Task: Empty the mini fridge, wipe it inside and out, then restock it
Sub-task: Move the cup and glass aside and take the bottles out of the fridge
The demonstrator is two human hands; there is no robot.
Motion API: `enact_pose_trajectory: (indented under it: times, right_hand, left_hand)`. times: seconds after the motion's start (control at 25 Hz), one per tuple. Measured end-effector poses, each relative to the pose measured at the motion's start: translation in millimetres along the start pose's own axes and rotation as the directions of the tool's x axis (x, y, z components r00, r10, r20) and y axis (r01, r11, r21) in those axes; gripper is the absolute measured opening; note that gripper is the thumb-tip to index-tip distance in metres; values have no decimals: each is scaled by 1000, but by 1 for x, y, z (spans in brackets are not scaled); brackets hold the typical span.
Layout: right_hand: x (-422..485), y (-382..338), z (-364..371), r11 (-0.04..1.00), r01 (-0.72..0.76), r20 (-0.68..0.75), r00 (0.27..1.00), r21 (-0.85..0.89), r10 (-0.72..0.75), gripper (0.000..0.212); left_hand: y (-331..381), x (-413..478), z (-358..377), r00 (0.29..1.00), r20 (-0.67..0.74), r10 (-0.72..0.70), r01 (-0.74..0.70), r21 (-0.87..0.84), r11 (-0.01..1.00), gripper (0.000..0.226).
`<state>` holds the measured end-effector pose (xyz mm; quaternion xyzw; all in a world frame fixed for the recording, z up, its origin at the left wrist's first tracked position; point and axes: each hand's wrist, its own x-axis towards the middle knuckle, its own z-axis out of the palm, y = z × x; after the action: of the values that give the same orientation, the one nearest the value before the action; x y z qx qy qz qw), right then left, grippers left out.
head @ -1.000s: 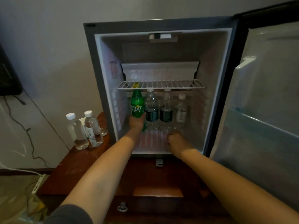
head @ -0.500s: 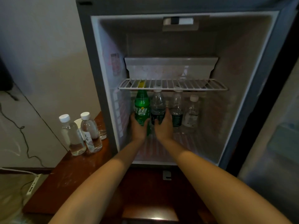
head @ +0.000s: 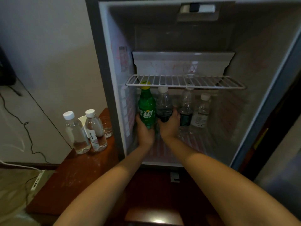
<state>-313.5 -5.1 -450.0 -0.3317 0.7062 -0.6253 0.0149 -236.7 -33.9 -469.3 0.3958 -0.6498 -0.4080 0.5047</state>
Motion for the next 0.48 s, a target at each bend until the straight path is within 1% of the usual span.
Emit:
enact_pose_trajectory:
  times: [0.08,0.16,0.28,0.36,0.4,0.48]
  right_hand:
    - [-10,2,-9,999,36,8,999,28,-36,61]
    - [-23,3,-24,996,44,26,999,77,-46,64]
    - [-51,3,-50,990,41,57,997,136,-49,69]
    - [-74,-5,-70,987,37,77,996,159,-50,68]
    - [-86,-10,-81,985,22,106,994,169,-40,67]
    - [-111,-22,-103,982,21,193,980,188,-58,62]
  left_hand:
    - [5,-15,-3,997,-71,27,-29,-39,999,50]
    - [9,-35,-11,995,-80,59,-65,-74,995,55]
    - [14,-69,-30,993,15,114,-113,-70,991,65]
    - [23,-90,-47,992,60,107,-102,-69,992,68]
    - [28,-101,-57,993,76,92,-87,-76,993,69]
    - [28,-122,-82,989,95,111,-102,-91,991,69]
